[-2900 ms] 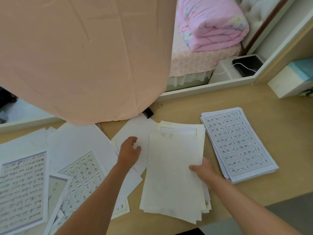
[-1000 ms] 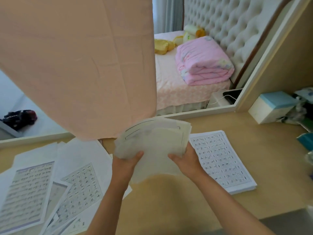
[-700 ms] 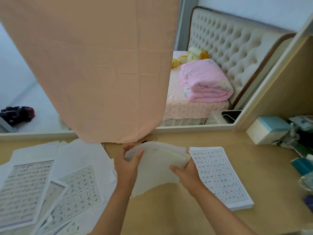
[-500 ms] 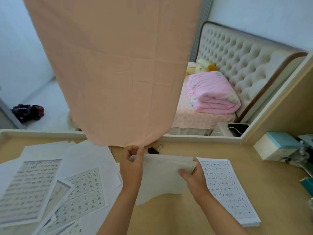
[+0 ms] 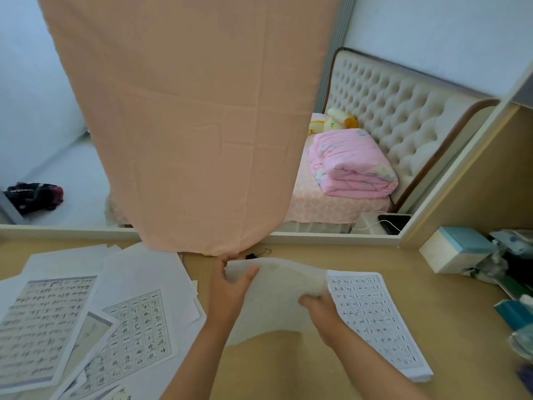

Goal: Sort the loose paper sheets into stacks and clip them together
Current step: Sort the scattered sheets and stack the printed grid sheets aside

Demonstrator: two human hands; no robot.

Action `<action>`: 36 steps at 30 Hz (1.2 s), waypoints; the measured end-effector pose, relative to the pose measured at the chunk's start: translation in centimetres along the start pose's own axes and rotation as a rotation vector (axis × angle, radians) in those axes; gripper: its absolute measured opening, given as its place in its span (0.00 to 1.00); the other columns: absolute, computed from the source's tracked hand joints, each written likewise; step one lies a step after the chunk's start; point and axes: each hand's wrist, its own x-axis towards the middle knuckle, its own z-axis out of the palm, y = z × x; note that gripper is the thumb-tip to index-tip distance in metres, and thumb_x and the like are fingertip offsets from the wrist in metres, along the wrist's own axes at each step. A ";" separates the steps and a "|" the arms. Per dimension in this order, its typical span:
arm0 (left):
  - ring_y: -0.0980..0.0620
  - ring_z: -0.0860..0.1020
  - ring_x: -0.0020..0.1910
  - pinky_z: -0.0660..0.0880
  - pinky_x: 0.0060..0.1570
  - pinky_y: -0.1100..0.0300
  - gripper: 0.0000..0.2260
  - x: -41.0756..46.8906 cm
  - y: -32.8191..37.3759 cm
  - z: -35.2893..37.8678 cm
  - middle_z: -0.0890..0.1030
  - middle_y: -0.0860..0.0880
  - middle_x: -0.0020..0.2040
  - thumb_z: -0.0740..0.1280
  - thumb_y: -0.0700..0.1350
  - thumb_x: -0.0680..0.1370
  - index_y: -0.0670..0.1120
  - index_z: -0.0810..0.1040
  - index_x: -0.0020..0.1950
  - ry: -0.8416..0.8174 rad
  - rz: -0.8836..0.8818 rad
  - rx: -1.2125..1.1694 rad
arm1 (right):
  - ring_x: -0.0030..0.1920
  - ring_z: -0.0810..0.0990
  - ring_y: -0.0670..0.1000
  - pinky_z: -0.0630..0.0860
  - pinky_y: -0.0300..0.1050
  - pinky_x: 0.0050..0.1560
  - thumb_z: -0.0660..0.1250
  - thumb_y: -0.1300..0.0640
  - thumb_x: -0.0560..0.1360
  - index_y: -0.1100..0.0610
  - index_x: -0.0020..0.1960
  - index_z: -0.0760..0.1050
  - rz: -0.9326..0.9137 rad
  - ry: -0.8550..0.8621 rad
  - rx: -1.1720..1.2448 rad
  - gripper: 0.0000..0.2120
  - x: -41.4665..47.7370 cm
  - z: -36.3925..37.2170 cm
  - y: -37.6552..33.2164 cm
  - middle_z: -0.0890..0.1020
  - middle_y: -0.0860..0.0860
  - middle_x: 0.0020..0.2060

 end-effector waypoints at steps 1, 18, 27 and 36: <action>0.70 0.74 0.52 0.70 0.49 0.67 0.20 -0.2 0.3 0.4 0.77 0.62 0.53 0.78 0.53 0.70 0.57 0.73 0.57 -0.003 0.019 0.029 | 0.54 0.82 0.52 0.78 0.50 0.54 0.64 0.72 0.72 0.52 0.57 0.78 0.002 -0.007 0.006 0.20 0.0 0.1 0.2 0.85 0.51 0.50; 0.64 0.76 0.51 0.72 0.48 0.66 0.28 1.2 0.1 0.4 0.78 0.58 0.51 0.78 0.44 0.70 0.55 0.68 0.64 -0.032 0.036 0.134 | 0.52 0.83 0.51 0.79 0.52 0.52 0.64 0.67 0.72 0.49 0.51 0.79 0.014 0.021 0.023 0.16 0.8 0.2 1.1 0.85 0.48 0.47; 0.53 0.77 0.38 0.67 0.34 0.65 0.05 1.8 -2.9 -0.3 0.77 0.57 0.38 0.70 0.46 0.78 0.52 0.75 0.46 -0.169 0.082 0.513 | 0.62 0.73 0.48 0.71 0.38 0.60 0.71 0.67 0.68 0.48 0.67 0.66 -0.287 0.255 -0.092 0.32 1.7 -0.8 -1.5 0.73 0.45 0.62; 0.61 0.72 0.42 0.64 0.38 0.71 0.04 3.8 3.1 1.0 0.76 0.64 0.42 0.70 0.48 0.76 0.57 0.79 0.48 -0.333 0.499 0.851 | 0.38 0.77 0.46 0.71 0.45 0.40 0.72 0.58 0.71 0.50 0.39 0.76 -0.513 -0.190 -0.792 0.06 3.1 -2.2 -8.1 0.79 0.44 0.35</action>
